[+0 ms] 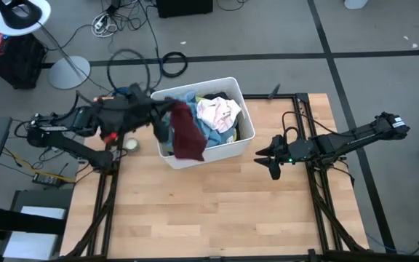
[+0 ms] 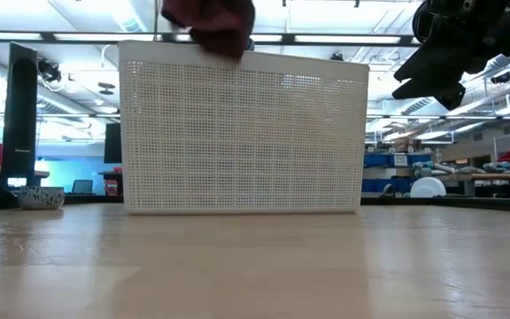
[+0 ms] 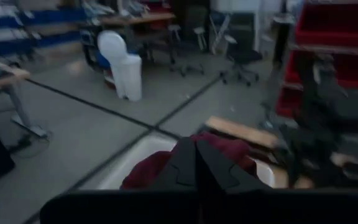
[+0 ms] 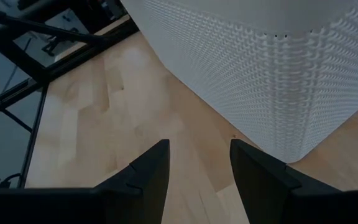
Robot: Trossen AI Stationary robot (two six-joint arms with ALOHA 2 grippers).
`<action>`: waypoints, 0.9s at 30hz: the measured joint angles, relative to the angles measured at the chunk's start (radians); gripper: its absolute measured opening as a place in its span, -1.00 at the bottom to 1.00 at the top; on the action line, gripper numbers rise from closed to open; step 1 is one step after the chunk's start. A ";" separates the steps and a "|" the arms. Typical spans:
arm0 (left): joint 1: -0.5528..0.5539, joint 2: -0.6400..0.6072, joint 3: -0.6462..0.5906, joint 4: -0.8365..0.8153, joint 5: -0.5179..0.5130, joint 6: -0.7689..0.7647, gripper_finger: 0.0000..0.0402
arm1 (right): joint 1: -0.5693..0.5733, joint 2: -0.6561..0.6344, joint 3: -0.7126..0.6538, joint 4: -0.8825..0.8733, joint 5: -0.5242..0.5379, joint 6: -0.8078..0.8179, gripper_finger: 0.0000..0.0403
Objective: Sort clothes
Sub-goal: Put the red underwear into the white laundry bin
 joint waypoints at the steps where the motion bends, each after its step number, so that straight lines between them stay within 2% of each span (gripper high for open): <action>1: 0.019 0.002 0.000 0.032 0.001 0.023 -1.00 | 0.000 0.000 0.000 0.000 0.000 0.000 -0.15; 6: 0.118 0.013 0.000 0.145 0.063 0.109 -1.00 | 0.000 0.000 0.000 -0.001 0.000 0.000 -0.15; 11: 0.201 0.054 0.000 0.063 0.165 0.069 -1.00 | 0.000 0.000 0.000 -0.001 0.000 0.000 -0.15; 15: 0.244 0.152 -0.001 -0.084 0.242 0.006 -1.00 | 0.000 0.007 0.000 -0.003 0.000 0.000 -0.15; 18: 0.271 0.244 -0.002 -0.130 0.286 -0.022 -1.00 | 0.000 0.024 0.001 -0.002 0.000 0.000 -0.15; 27: 0.379 0.535 -0.005 0.004 0.576 -0.027 -1.00 | 0.000 0.068 0.001 0.000 0.000 0.000 -0.15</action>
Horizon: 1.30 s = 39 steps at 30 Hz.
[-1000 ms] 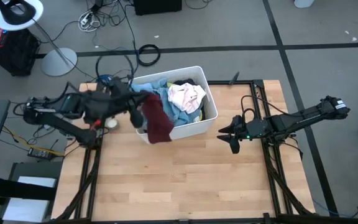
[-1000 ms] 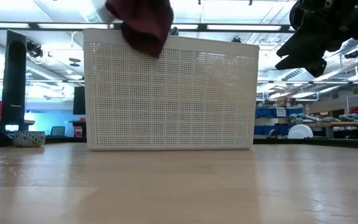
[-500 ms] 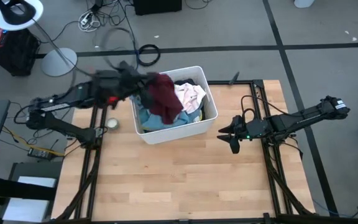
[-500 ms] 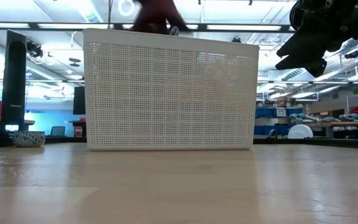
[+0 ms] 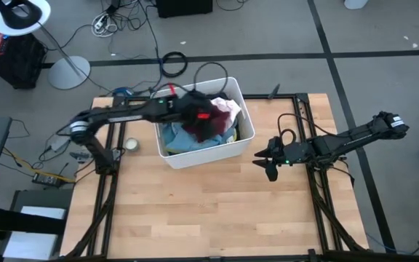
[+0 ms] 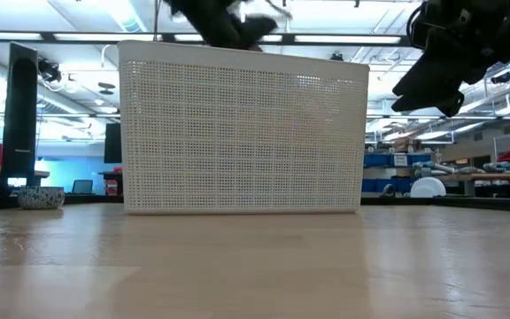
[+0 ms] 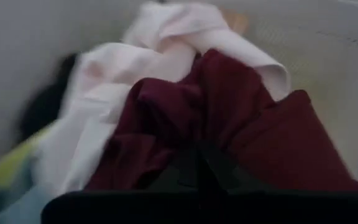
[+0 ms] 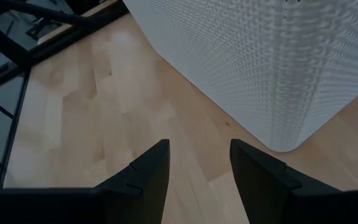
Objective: Sort clothes
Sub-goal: Put the red underwear into the white laundry bin
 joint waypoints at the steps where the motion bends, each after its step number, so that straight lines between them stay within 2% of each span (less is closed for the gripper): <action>1: 0.012 0.032 0.000 0.027 0.032 0.000 -1.00 | 0.000 -0.001 0.000 0.001 0.000 0.000 -0.15; 7: 0.075 0.214 0.007 0.152 0.219 -0.026 -1.00 | 0.000 -0.003 0.000 0.000 0.000 0.000 -0.15; 10: 0.097 0.264 0.008 0.209 0.271 -0.041 -1.00 | 0.000 -0.003 0.000 0.001 0.000 0.000 -0.15; 13: 0.103 0.273 0.007 0.236 0.281 -0.046 -0.99 | 0.000 -0.003 0.000 0.000 0.000 -0.007 -0.15; 18: 0.102 0.221 0.001 0.230 0.293 -0.047 -0.87 | 0.000 -0.003 0.000 -0.001 0.000 -0.018 -0.15; 28: 0.102 0.077 -0.003 0.127 0.327 -0.052 -0.48 | 0.000 -0.004 0.000 0.001 0.000 -0.018 -0.15; 39: 0.063 -0.106 -0.003 0.063 0.327 -0.063 -0.45 | 0.000 -0.004 0.000 0.000 0.000 -0.018 -0.15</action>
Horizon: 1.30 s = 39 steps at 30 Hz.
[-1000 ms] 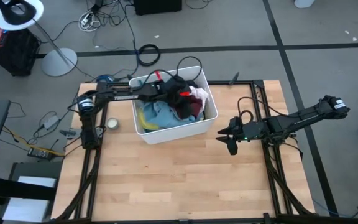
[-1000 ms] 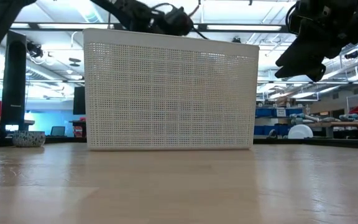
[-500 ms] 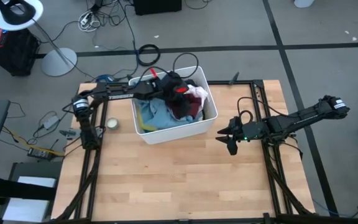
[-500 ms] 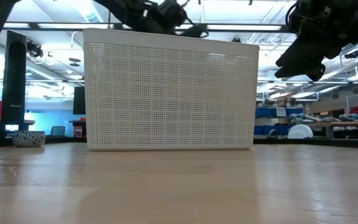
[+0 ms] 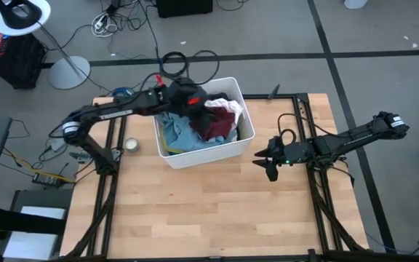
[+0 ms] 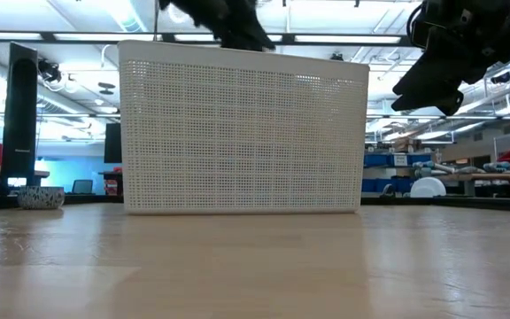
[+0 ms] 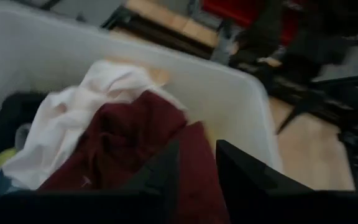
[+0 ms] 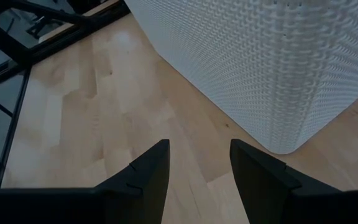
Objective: Sort clothes
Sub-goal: Put the red underwear into the white laundry bin, then adjust the white laundry bin
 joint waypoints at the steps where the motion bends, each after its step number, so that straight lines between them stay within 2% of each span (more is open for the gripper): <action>1: -0.009 -0.017 0.000 -0.001 0.000 0.011 -0.45 | 0.000 0.000 0.000 0.000 0.000 0.000 -0.15; 7: -0.076 -0.134 0.002 -0.110 -0.001 0.038 -0.45 | 0.000 0.000 0.000 0.000 0.000 0.000 -0.15; 13: -0.174 -0.218 0.003 -0.212 -0.061 0.004 -0.45 | 0.000 0.000 0.000 0.000 0.000 0.000 -0.15; 20: -0.378 -0.239 0.003 -0.362 -0.379 -0.042 -0.45 | 0.000 0.000 0.000 0.000 0.000 0.000 -0.15; 27: -0.541 -0.253 0.003 -0.458 -0.643 -0.119 -0.45 | 0.000 0.000 -0.001 0.000 0.000 0.000 -0.15; 34: -0.677 -0.257 -0.012 -0.554 -0.784 -0.176 -0.45 | 0.000 0.000 -0.001 0.000 0.000 0.000 -0.15; 39: -0.748 -0.335 -0.165 -0.506 -0.791 -0.216 -0.45 | 0.000 0.000 -0.001 0.000 0.000 0.010 -0.15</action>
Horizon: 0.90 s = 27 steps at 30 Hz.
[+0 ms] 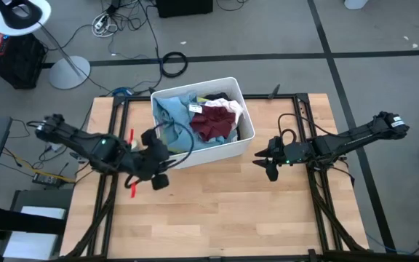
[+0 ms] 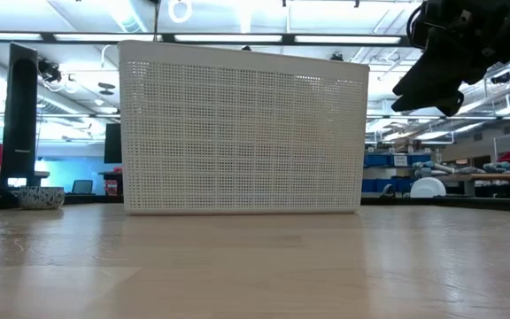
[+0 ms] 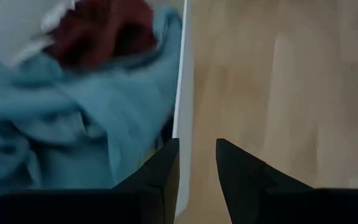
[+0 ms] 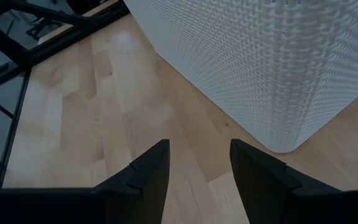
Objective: Sort clothes
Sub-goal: Adjust the white laundry bin
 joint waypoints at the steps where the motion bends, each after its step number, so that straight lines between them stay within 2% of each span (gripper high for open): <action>1: -0.015 -0.023 -0.049 0.017 -0.002 -0.007 -0.45 | 0.000 0.000 0.000 0.001 0.000 0.002 -0.15; 8: -0.100 -0.199 -0.392 0.198 0.005 -0.157 -0.45 | 0.000 0.000 0.000 0.000 0.000 0.015 -0.15; 11: -0.131 -0.274 -0.495 0.223 0.004 -0.225 -0.45 | 0.000 0.000 0.000 0.000 0.001 0.031 -0.15; 15: -0.141 -0.358 -0.620 0.295 -0.029 -0.235 -0.45 | 0.000 0.000 0.000 0.000 0.017 0.033 -0.15; 22: -0.059 -0.416 -0.803 0.364 -0.084 -0.277 -0.45 | -0.002 0.000 0.000 0.001 0.054 0.041 -0.15; 27: 0.047 -0.421 -0.892 0.516 -0.015 -0.184 -0.45 | -0.002 -0.004 0.000 0.002 0.046 0.052 -0.15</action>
